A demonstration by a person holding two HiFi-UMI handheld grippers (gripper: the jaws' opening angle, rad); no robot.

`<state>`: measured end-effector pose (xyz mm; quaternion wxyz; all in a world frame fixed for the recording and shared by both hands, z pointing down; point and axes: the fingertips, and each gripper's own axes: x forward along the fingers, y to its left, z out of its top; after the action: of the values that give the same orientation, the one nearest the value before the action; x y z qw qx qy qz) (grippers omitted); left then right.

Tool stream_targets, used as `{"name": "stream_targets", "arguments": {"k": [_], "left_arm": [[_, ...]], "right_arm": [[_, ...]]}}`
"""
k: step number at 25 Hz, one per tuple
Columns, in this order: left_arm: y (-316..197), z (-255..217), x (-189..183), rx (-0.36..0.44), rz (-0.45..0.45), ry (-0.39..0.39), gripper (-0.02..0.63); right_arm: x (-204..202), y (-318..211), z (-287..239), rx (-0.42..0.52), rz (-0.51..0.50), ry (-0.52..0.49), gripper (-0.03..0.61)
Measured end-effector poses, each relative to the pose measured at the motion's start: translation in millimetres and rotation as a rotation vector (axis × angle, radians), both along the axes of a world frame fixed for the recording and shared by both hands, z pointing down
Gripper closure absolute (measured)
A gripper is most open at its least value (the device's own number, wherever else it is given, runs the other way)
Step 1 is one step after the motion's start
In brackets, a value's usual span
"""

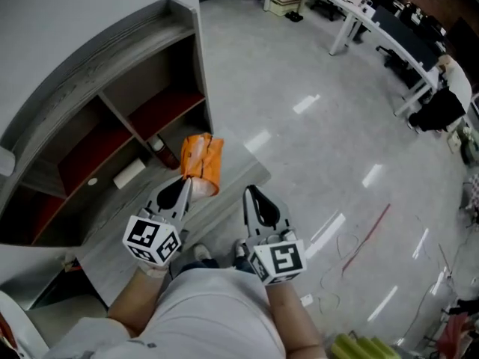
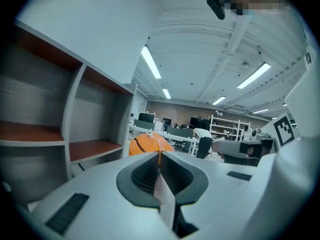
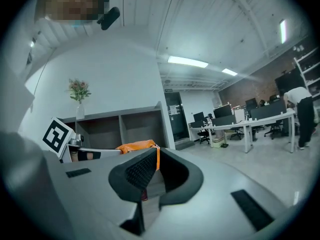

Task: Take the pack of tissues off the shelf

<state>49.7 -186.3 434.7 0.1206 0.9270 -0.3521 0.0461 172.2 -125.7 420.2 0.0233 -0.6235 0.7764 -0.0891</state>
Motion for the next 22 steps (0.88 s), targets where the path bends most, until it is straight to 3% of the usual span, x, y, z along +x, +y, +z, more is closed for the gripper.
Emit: {"name": "stream_targets", "arguments": {"k": [8,22], "left_arm": [[20.0,2.0,59.8,-0.024,0.167,0.029,0.595],[30.6,14.8,92.9,-0.045,0.322,0.009,0.595]], "right_arm": [[61.2,38.0,-0.7,-0.008,0.175,0.005,0.554],[77.3,56.4,5.5,-0.021,0.292,0.015,0.554]]}}
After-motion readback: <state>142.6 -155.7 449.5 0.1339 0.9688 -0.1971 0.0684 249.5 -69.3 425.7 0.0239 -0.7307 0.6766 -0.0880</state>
